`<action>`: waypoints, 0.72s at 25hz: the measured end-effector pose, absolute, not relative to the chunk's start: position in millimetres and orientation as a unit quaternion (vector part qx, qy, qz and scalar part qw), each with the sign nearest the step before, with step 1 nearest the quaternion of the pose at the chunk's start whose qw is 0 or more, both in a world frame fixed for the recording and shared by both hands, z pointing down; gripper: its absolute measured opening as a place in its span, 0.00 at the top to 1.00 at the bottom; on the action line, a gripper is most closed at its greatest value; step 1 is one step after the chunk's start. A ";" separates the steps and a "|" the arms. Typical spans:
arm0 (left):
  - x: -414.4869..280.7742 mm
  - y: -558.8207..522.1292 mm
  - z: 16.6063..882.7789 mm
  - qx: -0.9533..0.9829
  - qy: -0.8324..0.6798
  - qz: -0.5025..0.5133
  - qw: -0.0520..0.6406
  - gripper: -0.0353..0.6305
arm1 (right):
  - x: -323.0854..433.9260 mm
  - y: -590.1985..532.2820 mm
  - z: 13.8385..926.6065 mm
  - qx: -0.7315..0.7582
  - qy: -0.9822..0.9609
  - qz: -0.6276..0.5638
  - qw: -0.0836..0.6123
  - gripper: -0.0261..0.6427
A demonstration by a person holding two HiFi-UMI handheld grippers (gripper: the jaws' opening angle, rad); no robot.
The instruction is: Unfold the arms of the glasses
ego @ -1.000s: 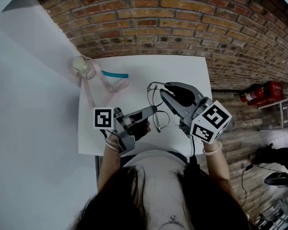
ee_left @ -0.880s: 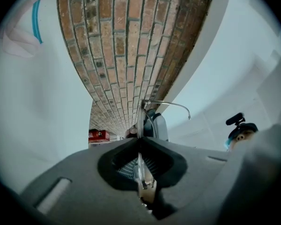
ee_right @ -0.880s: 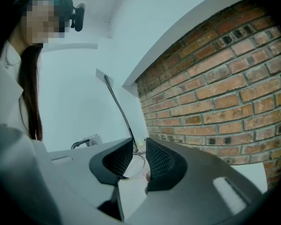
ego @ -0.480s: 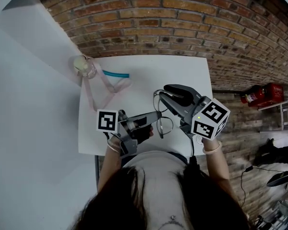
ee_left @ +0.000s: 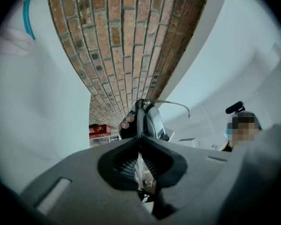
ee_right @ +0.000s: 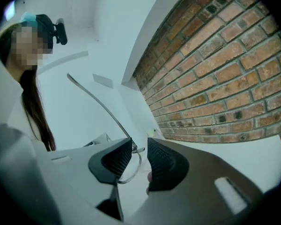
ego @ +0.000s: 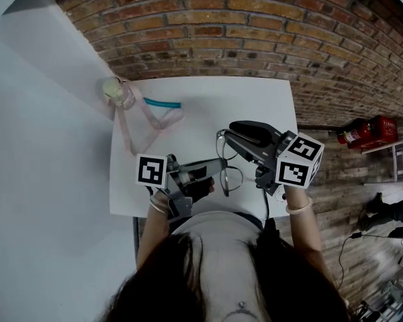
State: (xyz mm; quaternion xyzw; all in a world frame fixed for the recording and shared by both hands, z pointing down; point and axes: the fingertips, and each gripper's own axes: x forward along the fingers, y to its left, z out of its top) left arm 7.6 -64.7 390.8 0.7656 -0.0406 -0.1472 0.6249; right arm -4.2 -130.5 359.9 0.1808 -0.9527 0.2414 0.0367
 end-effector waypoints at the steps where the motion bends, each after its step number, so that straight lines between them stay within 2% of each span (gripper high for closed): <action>1: 7.4 -64.4 391.6 0.766 -0.040 -0.146 0.625 0.91 | -4.4 -130.0 360.6 0.177 -0.952 0.247 0.035 0.81; 18: 7.7 -68.7 391.3 0.764 -0.039 -0.156 0.625 0.91 | 1.9 -130.2 349.4 0.181 -0.954 0.240 0.009 0.86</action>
